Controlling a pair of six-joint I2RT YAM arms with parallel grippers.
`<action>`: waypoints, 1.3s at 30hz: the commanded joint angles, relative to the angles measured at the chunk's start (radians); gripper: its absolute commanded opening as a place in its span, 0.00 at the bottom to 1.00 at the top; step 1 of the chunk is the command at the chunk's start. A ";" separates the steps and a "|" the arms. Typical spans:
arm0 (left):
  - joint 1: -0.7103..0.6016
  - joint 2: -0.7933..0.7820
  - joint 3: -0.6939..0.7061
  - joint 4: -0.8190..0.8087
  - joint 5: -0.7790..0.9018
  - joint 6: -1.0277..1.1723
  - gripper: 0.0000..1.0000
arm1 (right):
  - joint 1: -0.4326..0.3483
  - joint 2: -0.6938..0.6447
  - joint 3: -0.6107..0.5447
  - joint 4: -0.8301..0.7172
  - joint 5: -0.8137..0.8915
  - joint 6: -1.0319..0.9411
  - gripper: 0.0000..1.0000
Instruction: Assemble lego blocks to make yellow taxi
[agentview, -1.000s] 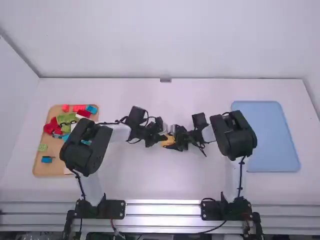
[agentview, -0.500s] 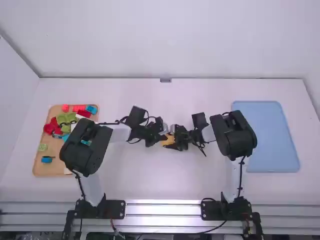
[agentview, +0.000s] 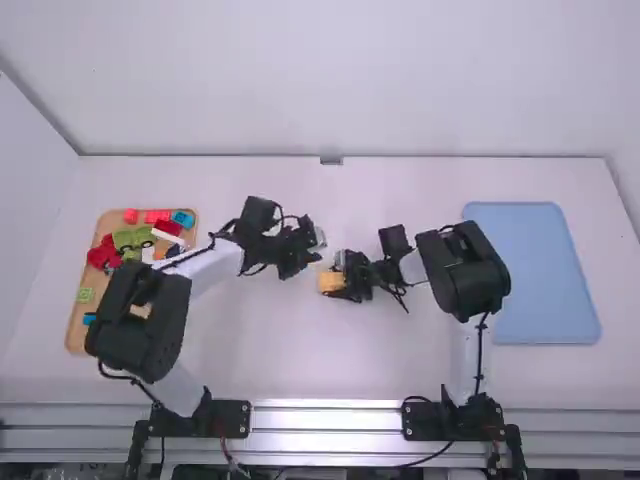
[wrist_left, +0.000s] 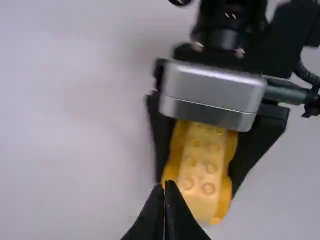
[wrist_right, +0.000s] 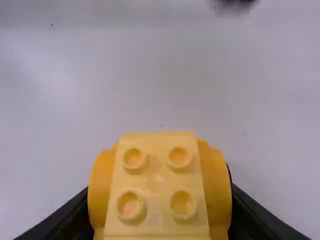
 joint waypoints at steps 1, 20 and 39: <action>0.062 -0.051 -0.051 -0.008 0.039 0.000 0.03 | 0.015 0.013 0.021 -0.008 0.031 0.005 0.51; 0.261 -0.245 -0.287 0.227 0.065 -0.172 0.99 | 0.060 0.013 0.053 -0.009 0.109 0.058 0.87; 0.262 -0.255 -0.293 0.264 -0.072 -0.241 0.99 | -0.019 -0.402 0.055 -0.548 0.470 -0.006 0.99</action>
